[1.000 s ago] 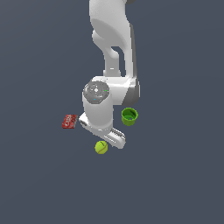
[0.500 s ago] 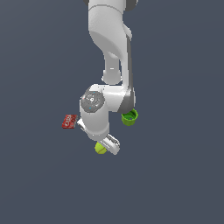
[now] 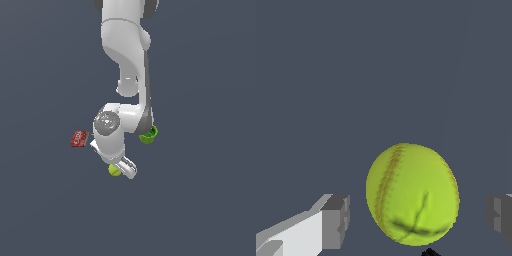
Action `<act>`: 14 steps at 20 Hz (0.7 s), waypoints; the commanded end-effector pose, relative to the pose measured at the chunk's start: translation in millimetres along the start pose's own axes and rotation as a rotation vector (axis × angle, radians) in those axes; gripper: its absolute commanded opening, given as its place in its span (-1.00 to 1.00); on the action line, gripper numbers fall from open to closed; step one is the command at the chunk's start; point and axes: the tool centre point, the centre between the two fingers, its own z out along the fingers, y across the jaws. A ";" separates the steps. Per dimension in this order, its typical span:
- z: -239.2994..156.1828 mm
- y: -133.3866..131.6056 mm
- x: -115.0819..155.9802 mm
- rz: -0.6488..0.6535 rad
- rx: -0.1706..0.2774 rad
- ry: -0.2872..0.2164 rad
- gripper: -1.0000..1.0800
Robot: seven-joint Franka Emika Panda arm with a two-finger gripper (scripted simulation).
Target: Pick up a designated object from a clutter of objects.
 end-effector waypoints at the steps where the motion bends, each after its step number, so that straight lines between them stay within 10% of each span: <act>1: 13.0 0.5 -0.3 0.001 0.000 0.000 0.92; 7: 23.9 -0.3 0.8 0.002 0.000 0.000 0.92; 8: 23.9 -0.3 0.8 0.002 0.000 0.000 -1.00; 14: 23.9 -0.3 0.8 0.002 0.000 0.000 -1.00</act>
